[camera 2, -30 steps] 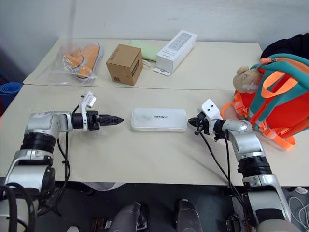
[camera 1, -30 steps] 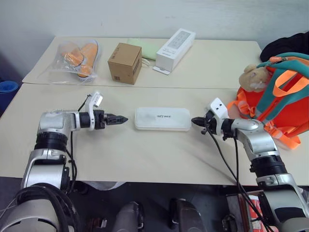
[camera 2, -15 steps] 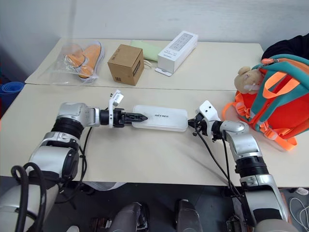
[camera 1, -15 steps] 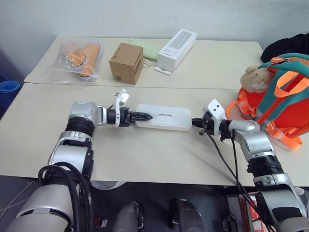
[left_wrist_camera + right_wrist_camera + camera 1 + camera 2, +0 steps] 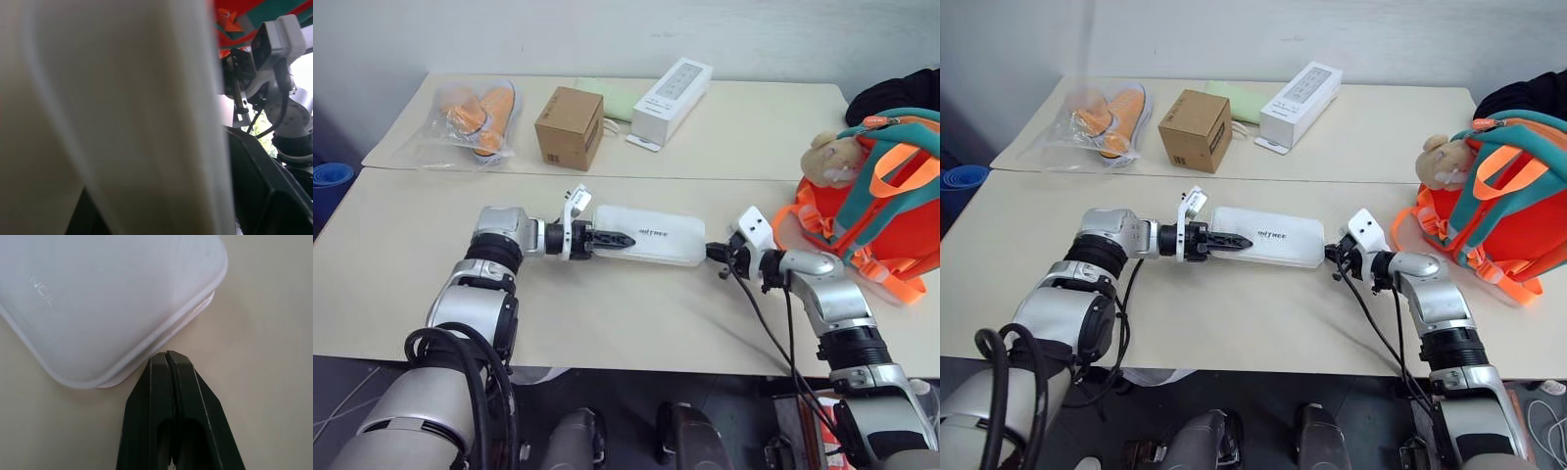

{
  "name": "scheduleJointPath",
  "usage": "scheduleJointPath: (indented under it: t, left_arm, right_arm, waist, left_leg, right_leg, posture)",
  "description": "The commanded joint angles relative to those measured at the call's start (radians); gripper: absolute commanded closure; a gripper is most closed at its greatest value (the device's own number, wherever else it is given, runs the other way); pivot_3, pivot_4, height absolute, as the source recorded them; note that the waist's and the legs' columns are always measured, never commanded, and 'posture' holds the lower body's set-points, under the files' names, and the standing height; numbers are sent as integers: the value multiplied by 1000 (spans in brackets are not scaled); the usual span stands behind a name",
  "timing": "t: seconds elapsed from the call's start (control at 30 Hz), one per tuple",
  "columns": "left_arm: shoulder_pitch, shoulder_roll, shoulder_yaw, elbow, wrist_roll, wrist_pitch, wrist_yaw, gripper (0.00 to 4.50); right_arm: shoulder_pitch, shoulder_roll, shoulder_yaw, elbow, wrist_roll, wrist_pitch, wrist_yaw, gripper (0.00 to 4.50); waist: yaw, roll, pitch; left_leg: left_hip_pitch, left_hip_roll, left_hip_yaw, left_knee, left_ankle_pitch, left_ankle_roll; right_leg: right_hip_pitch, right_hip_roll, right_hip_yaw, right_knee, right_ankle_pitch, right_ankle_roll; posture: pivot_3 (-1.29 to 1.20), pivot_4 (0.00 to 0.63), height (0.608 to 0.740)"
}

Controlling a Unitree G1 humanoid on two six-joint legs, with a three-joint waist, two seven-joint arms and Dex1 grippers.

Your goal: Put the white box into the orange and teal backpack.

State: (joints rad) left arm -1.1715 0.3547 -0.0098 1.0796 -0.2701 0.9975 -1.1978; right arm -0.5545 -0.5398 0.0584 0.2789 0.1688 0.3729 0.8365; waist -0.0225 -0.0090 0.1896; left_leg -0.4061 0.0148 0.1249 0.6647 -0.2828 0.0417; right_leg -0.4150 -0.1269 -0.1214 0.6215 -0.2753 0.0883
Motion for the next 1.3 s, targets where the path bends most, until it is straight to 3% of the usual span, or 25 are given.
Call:
scheduleJointPath:
  t: [0.03,0.2,0.33,0.4,0.5,0.6,0.7,0.77,0.8,1.1,1.3]
  left_arm:
    - [0,29,-3,-51,-4,22,-25,3104]
    - [42,46,20,-160,-44,82,-31,3106]
    - [97,55,69,-327,-112,178,6,3106]
    - [132,66,123,-453,-173,257,31,3106]
    - [189,84,212,-665,-268,370,86,3106]
    - [227,97,285,-818,-344,451,140,3107]
    - [241,112,335,-925,-386,494,197,3107]
    - [251,128,326,-975,-395,494,226,3107]
    - [255,134,324,-993,-404,496,238,3107]
    - [267,136,302,-1101,-463,438,309,3107]
    - [282,161,301,-1124,-494,416,325,3107]
  right_arm:
    - [29,-13,-31,-39,13,-2,-6,4500]
    - [85,-22,-83,-122,45,18,-29,4500]
    - [182,-67,-189,-299,142,148,-31,4333]
    - [280,-116,-308,-444,253,267,-9,3925]
    - [445,-219,-545,-594,394,420,28,2941]
    - [528,-305,-731,-605,460,508,38,1883]
    - [502,-365,-847,-525,507,581,10,906]
    - [458,-378,-862,-480,527,608,-22,167]
    - [439,-378,-856,-461,529,609,-33,12]
    - [182,-247,-615,-250,435,489,-195,12]
    - [32,-177,-567,-65,385,376,-266,12]
  waist:
    - [-2,0,0]
    - [-4,0,0]
    - [-1,0,0]
    - [5,-1,0]
    - [21,-1,1]
    - [23,-2,1]
    - [21,-2,1]
    - [19,-2,1]
    - [18,-2,1]
    - [21,-2,1]
    - [19,-2,1]
  left_leg:
    - [0,0,0,0,0,0]
    - [0,0,0,0,0,0]
    - [-1,0,-1,0,0,0]
    - [-1,0,-1,0,0,0]
    - [-3,1,-3,-1,0,0]
    - [-1,1,-4,0,-1,0]
    - [2,1,-4,-1,-2,1]
    - [3,1,-4,-1,-2,0]
    - [3,1,-4,-1,-2,-1]
    - [2,1,-1,-1,0,-3]
    - [2,1,-1,-1,0,-3]
  right_leg:
    - [0,0,0,0,0,0]
    - [0,-1,1,0,0,0]
    - [0,-3,3,0,0,0]
    - [0,-4,7,0,0,0]
    - [-1,-5,8,-2,0,0]
    - [1,-5,8,-2,0,0]
    - [4,-5,9,-7,0,0]
    - [4,-5,9,-5,0,0]
    - [4,-5,9,-5,0,0]
    - [1,-4,11,-3,0,-1]
    - [1,-2,11,-1,0,-1]
  posture:
    - [0,150,740]
    - [0,150,740]
    - [0,150,740]
    - [0,150,740]
    - [0,150,740]
    - [0,150,740]
    - [0,150,740]
    - [0,150,740]
    - [0,150,740]
    - [0,150,740]
    - [0,150,740]
